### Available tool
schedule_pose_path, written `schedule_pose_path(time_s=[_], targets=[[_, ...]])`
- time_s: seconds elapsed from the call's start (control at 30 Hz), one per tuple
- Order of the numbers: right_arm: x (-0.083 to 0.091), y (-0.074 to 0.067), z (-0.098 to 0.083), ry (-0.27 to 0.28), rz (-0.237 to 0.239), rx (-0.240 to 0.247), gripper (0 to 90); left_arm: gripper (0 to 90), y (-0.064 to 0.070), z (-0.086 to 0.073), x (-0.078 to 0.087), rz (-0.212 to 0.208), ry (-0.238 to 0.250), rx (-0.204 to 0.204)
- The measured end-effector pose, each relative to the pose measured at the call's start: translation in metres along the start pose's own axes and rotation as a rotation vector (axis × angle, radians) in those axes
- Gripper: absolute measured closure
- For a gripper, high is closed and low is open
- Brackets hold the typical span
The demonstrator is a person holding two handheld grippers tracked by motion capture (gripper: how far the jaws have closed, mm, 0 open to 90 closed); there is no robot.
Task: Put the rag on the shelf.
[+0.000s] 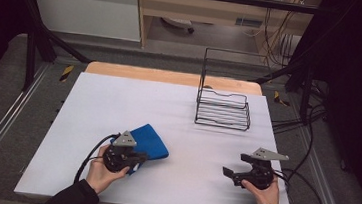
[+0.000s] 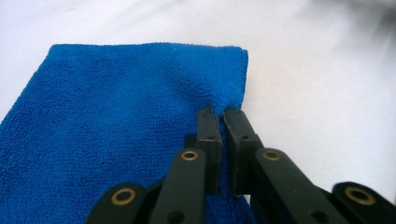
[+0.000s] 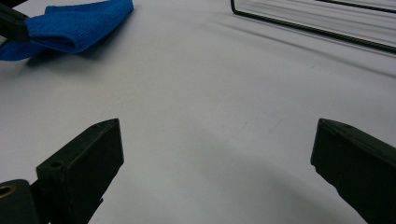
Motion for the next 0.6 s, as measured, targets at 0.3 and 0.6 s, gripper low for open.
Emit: schedule_pose_path(time_s=[0.3, 0.6], targets=[[-0.001, -0.001, 0.0, -0.004, 0.006, -0.001, 3.0, 84.3, 0.021, 0.0, -0.016, -0.042, -0.028, -0.028], [-0.002, -0.004, 0.001, -0.012, -0.005, 0.014, 3.3, 61.0, 0.018, 0.0, -0.014, -0.036, -0.033, -0.031]])
Point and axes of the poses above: each handheld gripper's, and its own axes: x roughly backward along the jaws, z roughly out of its top, y roughly to its right, the point moved 6 cm from there along -x, roughly forward along the jaws, and after that the axes turned 4 degrees about -y, right-handed, at the moved point
